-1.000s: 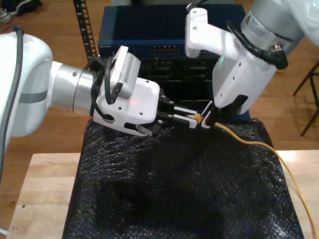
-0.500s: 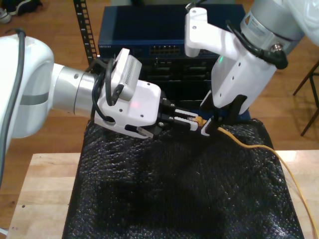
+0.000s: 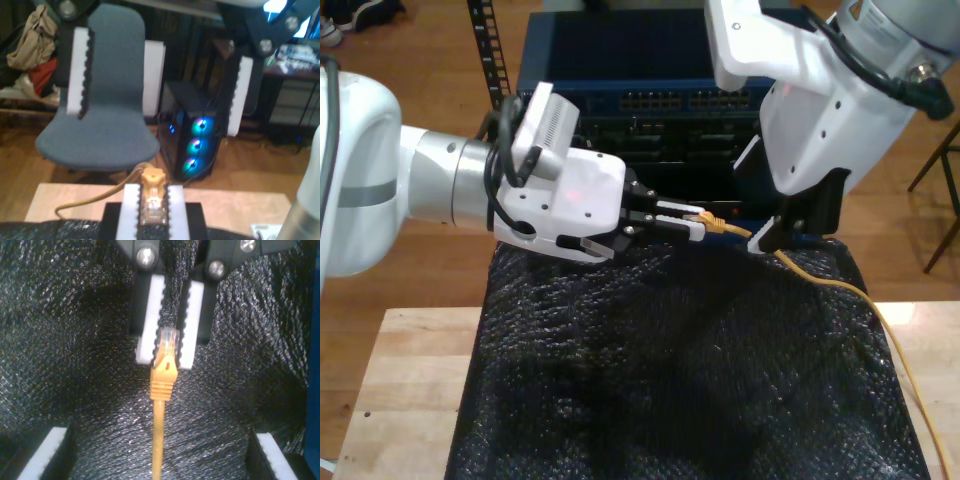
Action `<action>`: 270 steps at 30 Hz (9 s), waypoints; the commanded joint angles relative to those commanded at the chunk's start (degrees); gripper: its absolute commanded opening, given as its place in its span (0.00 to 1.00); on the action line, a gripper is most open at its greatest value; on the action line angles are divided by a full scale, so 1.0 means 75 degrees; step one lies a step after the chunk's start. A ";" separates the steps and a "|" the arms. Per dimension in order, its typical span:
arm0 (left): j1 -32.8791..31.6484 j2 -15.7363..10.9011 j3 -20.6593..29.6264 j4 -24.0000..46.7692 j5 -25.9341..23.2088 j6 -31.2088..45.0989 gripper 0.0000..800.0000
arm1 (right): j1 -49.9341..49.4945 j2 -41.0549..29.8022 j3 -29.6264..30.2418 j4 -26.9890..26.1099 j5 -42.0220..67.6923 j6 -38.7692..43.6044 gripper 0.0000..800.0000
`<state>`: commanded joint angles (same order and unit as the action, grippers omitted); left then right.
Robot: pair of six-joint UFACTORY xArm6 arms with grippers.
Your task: Grab the cable and plug it in
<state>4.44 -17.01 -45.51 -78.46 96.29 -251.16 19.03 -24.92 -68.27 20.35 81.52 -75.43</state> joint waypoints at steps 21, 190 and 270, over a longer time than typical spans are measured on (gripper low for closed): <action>0.1489 0.0750 0.0000 -0.0199 0.2204 -0.1008 0.00 | 0.0117 -0.1887 0.1407 0.0797 -0.1793 -0.2016 0.97; 0.1418 0.2004 0.0082 -0.1160 0.5193 -0.2673 0.04 | 0.2555 -0.3024 0.3681 0.1981 -0.5708 -0.3528 0.18; 0.2415 0.1969 -0.1700 0.1524 0.1536 -0.1242 1.00 | -0.1969 -0.0410 0.2028 0.1242 -0.2497 -0.0891 0.00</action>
<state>22.55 -2.24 -58.25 -67.03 107.80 -260.48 4.26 -28.00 -53.07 29.67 62.79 -82.11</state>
